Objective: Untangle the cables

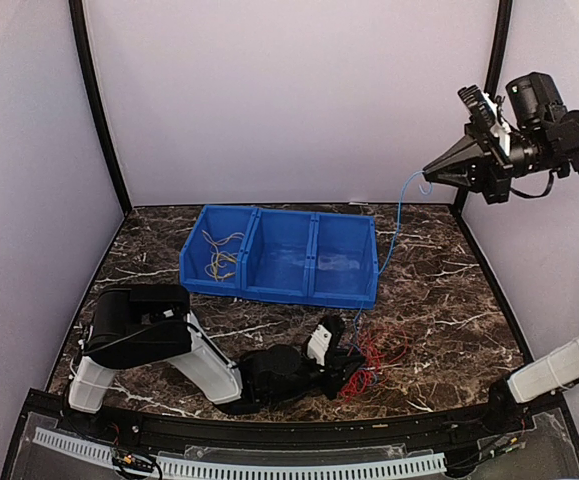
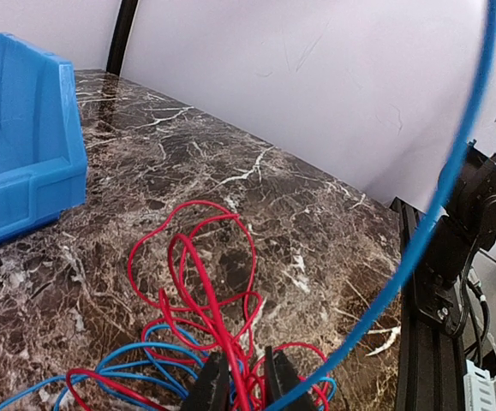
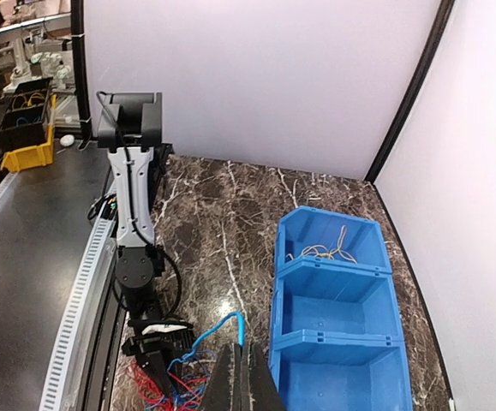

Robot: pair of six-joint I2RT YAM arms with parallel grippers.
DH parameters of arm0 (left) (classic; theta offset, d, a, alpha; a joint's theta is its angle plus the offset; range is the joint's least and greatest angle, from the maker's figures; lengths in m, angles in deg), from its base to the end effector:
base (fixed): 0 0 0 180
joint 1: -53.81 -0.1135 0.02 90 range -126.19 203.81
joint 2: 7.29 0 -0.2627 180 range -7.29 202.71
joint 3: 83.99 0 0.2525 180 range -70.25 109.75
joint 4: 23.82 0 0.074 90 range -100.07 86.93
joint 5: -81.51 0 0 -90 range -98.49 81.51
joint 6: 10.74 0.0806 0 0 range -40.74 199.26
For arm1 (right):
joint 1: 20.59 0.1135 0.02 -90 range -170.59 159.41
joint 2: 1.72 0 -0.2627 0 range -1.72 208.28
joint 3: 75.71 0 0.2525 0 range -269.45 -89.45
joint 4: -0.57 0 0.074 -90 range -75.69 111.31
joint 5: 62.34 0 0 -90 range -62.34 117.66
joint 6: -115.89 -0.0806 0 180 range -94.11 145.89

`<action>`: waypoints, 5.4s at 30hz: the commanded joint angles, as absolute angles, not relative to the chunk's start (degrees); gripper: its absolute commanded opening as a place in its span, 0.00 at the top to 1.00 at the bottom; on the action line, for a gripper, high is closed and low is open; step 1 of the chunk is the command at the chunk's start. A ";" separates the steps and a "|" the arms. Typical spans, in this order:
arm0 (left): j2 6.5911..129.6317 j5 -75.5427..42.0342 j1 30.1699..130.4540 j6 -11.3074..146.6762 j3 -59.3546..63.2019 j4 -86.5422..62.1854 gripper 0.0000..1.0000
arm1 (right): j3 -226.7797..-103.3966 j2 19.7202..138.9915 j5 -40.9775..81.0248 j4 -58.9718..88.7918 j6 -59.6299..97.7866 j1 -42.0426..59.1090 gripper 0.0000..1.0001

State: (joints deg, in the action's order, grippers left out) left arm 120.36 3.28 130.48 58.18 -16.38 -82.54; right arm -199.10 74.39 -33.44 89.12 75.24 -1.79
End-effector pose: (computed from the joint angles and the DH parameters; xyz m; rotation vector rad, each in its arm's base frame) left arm 0.1219 -0.4433 0.0992 0.6455 1.5942 -1.1437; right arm 0.1790 0.1355 0.4795 -1.5063 1.3075 0.8672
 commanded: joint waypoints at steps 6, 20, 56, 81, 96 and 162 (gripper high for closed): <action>115.07 3.50 130.27 56.58 -22.54 -88.36 0.92 | -166.36 57.83 -22.77 63.20 63.87 -7.80 1.00; 114.28 2.67 130.28 55.56 -22.80 -87.56 0.99 | -138.50 52.46 -4.03 59.33 71.41 -22.16 0.85; 96.10 2.10 130.37 45.56 -20.53 -37.92 0.57 | -143.28 70.97 -8.69 51.49 69.22 9.19 0.47; 92.30 -16.69 118.65 27.14 -10.29 -17.38 0.53 | -128.37 63.96 -12.51 42.24 66.23 10.10 0.38; 98.40 -22.01 118.15 15.86 -5.56 -8.51 0.54 | -127.77 62.86 -11.50 42.20 67.39 10.12 0.37; 96.94 -6.94 118.59 24.88 0.27 -0.05 0.60 | -128.16 64.85 -11.01 43.50 68.58 10.70 0.37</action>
